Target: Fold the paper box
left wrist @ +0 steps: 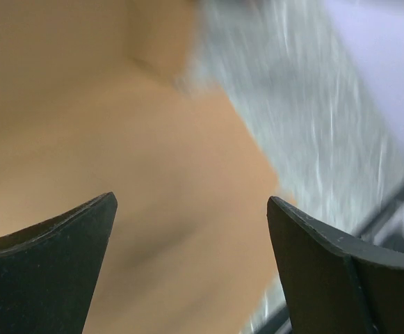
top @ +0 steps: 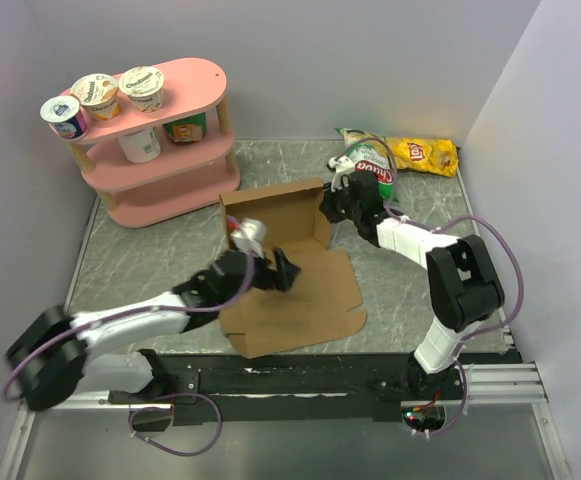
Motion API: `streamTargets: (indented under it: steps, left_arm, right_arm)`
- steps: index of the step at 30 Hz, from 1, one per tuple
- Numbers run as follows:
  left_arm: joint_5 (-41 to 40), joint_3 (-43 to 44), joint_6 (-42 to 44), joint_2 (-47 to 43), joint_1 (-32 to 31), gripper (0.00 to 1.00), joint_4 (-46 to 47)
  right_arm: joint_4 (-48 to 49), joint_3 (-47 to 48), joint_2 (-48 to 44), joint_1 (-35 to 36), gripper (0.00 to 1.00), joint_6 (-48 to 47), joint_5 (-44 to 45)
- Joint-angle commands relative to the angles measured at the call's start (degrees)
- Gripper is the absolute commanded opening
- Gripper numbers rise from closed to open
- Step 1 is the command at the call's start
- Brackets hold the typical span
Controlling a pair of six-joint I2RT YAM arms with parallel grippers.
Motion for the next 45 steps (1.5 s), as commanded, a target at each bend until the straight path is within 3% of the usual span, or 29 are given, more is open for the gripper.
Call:
streamTargets:
  steps: [1, 7, 19, 27, 33, 37, 45]
  left_arm:
    - [-7.11, 1.09, 0.97, -15.22, 8.12, 0.96, -13.87]
    - [-8.09, -2.42, 0.7, -24.05, 13.23, 0.96, -18.12]
    - [-1.23, -9.28, -0.18, -24.4, 13.32, 0.96, -9.86]
    - [1.84, -11.04, 2.28, -21.78, 13.33, 0.99, -5.9]
    - [-3.24, -7.18, 7.02, -17.38, 11.66, 0.86, -8.27]
    - [-5.26, -6.56, 9.4, -16.41, 9.55, 0.69, -7.57]
    - [-9.22, -6.82, 9.85, -15.0, 5.24, 0.59, -6.08]
  right_arm:
    - [-7.66, -3.96, -8.78, 0.21, 0.12, 2.8, 2.36]
    - [-18.47, -6.87, -17.48, 0.3, 0.12, 5.25, 0.69]
    - [-28.95, -14.43, -29.97, 0.56, 0.14, 8.43, -0.54]
    - [-31.24, -14.87, -33.23, 2.05, 0.16, 11.49, 6.03]
    - [-31.32, -15.22, -33.76, 4.78, 0.18, 13.26, 12.29]
    - [-31.41, -15.4, -33.41, 6.71, 0.18, 14.22, 16.85]
    - [-29.3, -18.03, -34.38, 9.09, 0.21, 19.14, 28.97]
